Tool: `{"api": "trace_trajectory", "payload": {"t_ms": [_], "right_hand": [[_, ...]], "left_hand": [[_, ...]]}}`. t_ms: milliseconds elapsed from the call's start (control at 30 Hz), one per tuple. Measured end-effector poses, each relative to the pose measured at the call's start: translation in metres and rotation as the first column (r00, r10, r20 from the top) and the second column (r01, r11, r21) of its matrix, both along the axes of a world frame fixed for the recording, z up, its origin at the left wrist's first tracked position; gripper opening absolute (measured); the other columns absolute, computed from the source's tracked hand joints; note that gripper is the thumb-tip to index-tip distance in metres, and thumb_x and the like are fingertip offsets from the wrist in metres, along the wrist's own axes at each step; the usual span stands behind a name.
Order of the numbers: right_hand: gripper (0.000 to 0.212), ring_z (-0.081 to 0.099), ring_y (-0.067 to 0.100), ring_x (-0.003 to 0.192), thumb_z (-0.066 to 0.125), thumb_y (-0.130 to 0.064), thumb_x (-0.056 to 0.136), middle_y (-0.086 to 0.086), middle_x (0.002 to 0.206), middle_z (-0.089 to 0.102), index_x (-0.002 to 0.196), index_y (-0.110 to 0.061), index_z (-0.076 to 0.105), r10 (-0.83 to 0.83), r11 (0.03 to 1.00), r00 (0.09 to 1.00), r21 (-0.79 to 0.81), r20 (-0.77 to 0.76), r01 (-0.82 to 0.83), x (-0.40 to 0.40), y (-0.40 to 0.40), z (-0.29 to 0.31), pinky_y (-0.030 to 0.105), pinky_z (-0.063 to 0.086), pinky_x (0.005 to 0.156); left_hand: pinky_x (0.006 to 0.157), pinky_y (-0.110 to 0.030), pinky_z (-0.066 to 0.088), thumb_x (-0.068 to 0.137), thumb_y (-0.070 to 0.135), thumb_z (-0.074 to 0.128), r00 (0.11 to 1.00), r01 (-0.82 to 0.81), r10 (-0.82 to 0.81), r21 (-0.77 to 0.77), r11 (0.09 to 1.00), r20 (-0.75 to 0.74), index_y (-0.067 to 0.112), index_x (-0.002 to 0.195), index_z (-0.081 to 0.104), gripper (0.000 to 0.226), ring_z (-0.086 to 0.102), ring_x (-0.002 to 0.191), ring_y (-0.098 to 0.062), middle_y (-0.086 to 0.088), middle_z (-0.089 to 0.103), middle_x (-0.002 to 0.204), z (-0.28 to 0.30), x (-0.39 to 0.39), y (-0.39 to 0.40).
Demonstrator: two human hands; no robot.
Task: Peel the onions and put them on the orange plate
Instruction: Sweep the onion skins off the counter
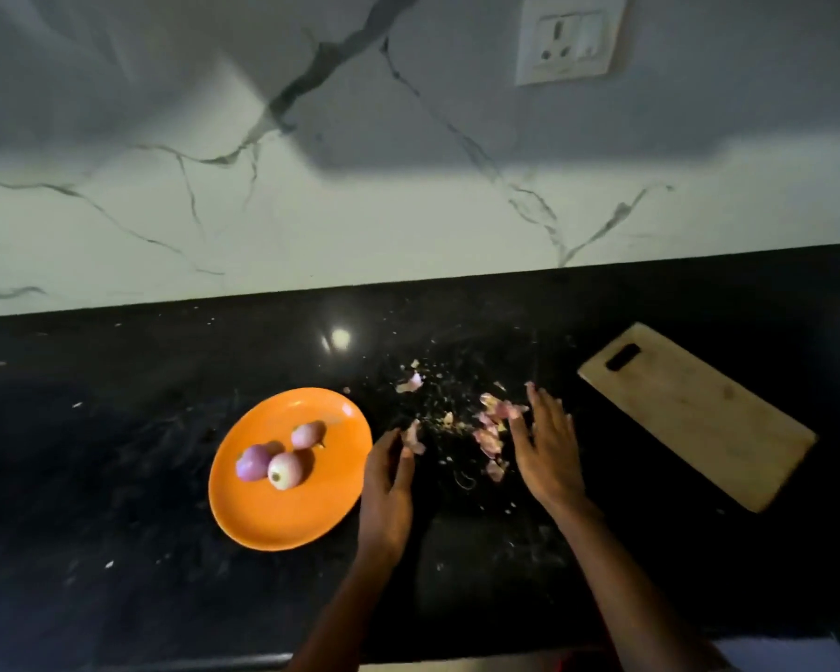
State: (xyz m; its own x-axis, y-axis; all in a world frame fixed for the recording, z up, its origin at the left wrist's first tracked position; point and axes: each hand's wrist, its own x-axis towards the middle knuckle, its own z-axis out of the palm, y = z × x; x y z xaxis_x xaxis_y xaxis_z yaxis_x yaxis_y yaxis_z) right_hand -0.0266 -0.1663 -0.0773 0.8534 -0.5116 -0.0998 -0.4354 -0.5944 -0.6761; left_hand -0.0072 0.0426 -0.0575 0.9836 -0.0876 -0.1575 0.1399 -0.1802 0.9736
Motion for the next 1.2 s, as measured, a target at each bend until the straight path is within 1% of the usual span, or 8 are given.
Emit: {"api": "trace_trajectory", "payload": {"t_ms": [200,333,400,500,800,900,1000,1200], "right_hand": [[0.068,-0.005,0.002,0.151,0.012,-0.061,0.101,-0.015,0.165,0.006,0.160,-0.028,0.015,0.291,0.947,0.955,-0.122,-0.065,-0.297,0.051,0.041,-0.010,0.028,-0.005,0.124],[0.045,0.036,-0.004,0.138,0.035,-0.045,0.106,-0.013,0.153,0.044,0.148,-0.032,0.046,0.281,0.931,0.940,0.181,0.194,-0.316,0.070,0.052,-0.003,0.022,0.036,0.114],[0.041,0.044,-0.001,0.131,0.036,-0.043,0.107,-0.011,0.148,0.050,0.144,-0.032,0.051,0.173,0.954,0.955,0.202,0.241,-0.224,0.096,0.037,0.006,0.018,0.040,0.105],[0.043,0.039,0.001,0.139,0.033,-0.045,0.108,-0.011,0.151,0.049,0.143,-0.031,0.053,0.398,0.883,0.901,0.195,0.172,-0.427,0.142,0.029,0.010,0.034,0.034,0.118],[0.040,0.058,-0.004,0.121,0.039,-0.045,0.107,-0.014,0.130,0.067,0.124,-0.028,0.071,0.644,0.727,0.765,0.323,-0.016,-0.606,0.079,0.015,0.015,0.024,0.046,0.105],[0.038,0.047,-0.004,0.133,0.035,-0.038,0.108,-0.015,0.141,0.057,0.133,-0.031,0.063,0.350,0.884,0.921,0.267,0.169,-0.385,0.084,-0.017,0.017,0.025,0.041,0.112],[0.044,0.024,0.009,0.150,0.032,-0.039,0.109,-0.008,0.158,0.037,0.149,-0.027,0.044,0.133,0.980,0.987,0.134,0.095,-0.145,0.102,-0.035,0.010,0.031,0.018,0.122],[0.045,0.030,-0.005,0.142,0.030,-0.047,0.107,-0.016,0.152,0.045,0.144,-0.033,0.051,0.527,0.845,0.849,0.085,0.027,-0.528,0.088,0.029,-0.004,0.029,0.028,0.121]], "left_hand": [[0.097,-0.016,0.047,0.105,0.023,0.050,0.999,0.050,-0.048,-0.105,0.993,0.014,0.020,0.140,0.054,0.035,0.059,0.112,0.008,0.007,0.056,0.141,-0.015,0.044,-0.027],[0.109,-0.049,0.045,0.102,0.034,0.052,0.999,-0.047,0.047,-0.255,0.966,-0.004,0.020,0.136,0.060,0.038,0.057,0.130,-0.017,0.003,0.062,0.138,-0.018,0.064,-0.032],[0.098,-0.059,0.050,0.100,0.045,0.053,0.994,-0.106,0.095,-0.294,0.950,-0.050,0.027,0.135,0.060,0.040,0.061,0.123,-0.031,-0.001,0.062,0.137,-0.021,0.068,-0.026],[0.101,-0.077,0.037,0.092,0.063,0.055,0.990,-0.123,0.097,-0.286,0.950,-0.103,0.041,0.138,0.055,0.051,0.051,0.129,-0.049,-0.007,0.059,0.140,-0.024,0.071,-0.017],[0.117,-0.054,0.035,0.096,0.047,0.053,0.993,-0.116,0.102,-0.313,0.943,-0.061,0.031,0.141,0.056,0.048,0.050,0.137,-0.014,0.008,0.057,0.144,-0.023,0.071,-0.019],[0.119,-0.046,0.033,0.099,0.043,0.051,0.996,-0.083,0.086,-0.281,0.956,-0.004,0.030,0.141,0.055,0.044,0.045,0.138,-0.004,0.014,0.056,0.144,-0.024,0.069,-0.019],[0.119,-0.040,0.033,0.103,0.035,0.048,0.994,-0.098,0.107,-0.270,0.958,0.017,0.028,0.141,0.055,0.039,0.045,0.137,-0.001,0.015,0.056,0.143,-0.026,0.070,-0.014],[0.119,-0.034,0.033,0.105,0.027,0.046,0.992,-0.112,0.124,-0.240,0.964,0.038,0.026,0.140,0.056,0.036,0.046,0.136,0.001,0.013,0.056,0.143,-0.025,0.075,-0.003]]}}
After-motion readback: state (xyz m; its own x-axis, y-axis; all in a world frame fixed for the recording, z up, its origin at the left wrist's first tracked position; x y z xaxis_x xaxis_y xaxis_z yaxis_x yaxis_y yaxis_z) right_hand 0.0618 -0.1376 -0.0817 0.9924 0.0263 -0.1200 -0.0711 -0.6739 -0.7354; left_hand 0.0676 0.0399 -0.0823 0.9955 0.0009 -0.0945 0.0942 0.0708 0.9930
